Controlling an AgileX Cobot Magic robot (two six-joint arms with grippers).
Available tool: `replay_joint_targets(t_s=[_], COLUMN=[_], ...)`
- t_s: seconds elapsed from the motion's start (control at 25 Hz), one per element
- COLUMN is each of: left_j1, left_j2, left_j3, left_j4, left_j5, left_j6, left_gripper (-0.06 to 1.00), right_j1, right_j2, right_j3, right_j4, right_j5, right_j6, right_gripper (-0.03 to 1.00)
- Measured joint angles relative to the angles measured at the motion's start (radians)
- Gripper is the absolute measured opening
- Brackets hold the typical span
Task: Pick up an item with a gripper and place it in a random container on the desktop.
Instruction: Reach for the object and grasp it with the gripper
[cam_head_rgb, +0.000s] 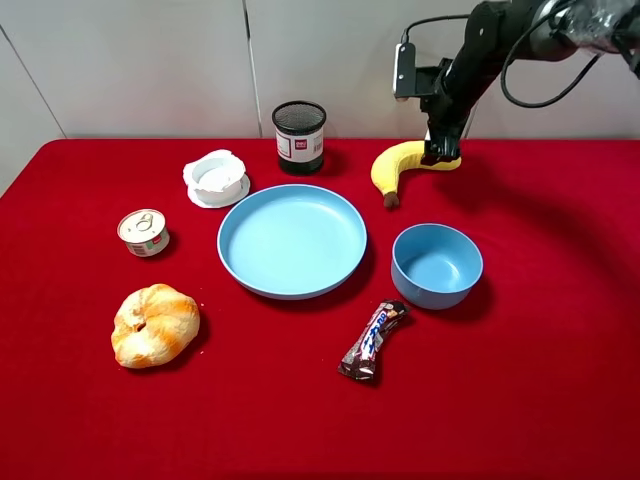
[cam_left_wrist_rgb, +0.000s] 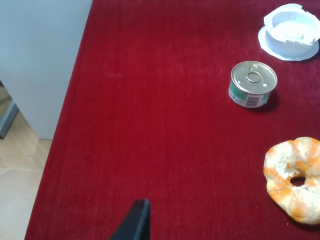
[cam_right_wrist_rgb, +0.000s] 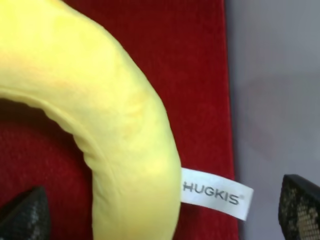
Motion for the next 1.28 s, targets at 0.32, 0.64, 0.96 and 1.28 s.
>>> replay_joint_targets(t_s=[0.32,0.64,0.96,1.28], left_j1=[0.000,0.000,0.000,0.000], left_j2=[0.000,0.000,0.000,0.000], left_j3=[0.000,0.000,0.000,0.000], left_j4=[0.000,0.000,0.000,0.000], left_j5=[0.000,0.000,0.000,0.000], left_j6=[0.000,0.000,0.000,0.000], left_gripper=[0.98,0.98,0.98,0.98], right_j1=[-0.012,-0.012,-0.012,-0.012], right_j2=[0.039,0.054,0.083,0.084], right_j3=[0.000,-0.001,-0.003,-0.005], right_j4=[0.000,0.007,0.029,0.035], right_j5=[-0.038,-0.079,-0.094,-0.095], right_j6=[-0.015,-0.024,-0.032,-0.038], right_gripper=[0.69,0.69,0.69,0.69])
